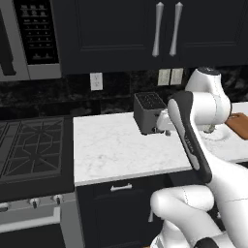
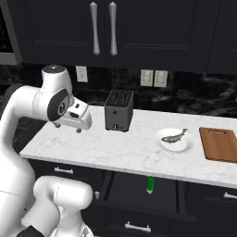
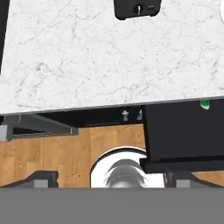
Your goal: Pick up the knife from the drawer and place it on the cutting board. Then place the meat from the plate to the cutting board.
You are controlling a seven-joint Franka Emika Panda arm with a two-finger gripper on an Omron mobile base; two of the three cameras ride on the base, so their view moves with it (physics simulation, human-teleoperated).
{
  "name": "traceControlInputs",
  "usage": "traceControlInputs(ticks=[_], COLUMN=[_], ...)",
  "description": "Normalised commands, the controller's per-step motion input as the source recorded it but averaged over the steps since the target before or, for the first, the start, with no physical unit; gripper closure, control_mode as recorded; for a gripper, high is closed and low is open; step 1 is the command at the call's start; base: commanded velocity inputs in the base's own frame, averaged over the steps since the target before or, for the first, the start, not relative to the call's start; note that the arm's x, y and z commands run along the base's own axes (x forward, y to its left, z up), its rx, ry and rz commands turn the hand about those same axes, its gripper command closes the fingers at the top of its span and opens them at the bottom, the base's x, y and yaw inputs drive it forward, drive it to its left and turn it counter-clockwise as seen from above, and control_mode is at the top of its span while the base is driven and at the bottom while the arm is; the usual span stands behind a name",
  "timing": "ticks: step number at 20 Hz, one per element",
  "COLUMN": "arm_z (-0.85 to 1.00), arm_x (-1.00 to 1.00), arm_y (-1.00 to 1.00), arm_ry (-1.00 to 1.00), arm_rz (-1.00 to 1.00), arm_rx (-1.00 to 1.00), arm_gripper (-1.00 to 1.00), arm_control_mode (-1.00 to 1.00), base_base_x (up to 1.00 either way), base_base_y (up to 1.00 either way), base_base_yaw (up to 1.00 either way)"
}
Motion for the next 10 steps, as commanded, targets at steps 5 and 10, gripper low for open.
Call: traceControlInputs(ticks=[5,10], arm_z=[-0.11,0.00], arm_x=[-0.26,0.00], arm_y=[0.04,0.00], arm_ry=[0.00,0.00], arm_rz=[-0.10,0.00], arm_rx=[0.00,0.00], arm_gripper=[-1.00,-1.00], arm_control_mode=[1.00,1.00], base_base_x=[-0.01,0.00], base_base_y=[0.08,0.75], base_base_yaw=[-0.03,-0.43])
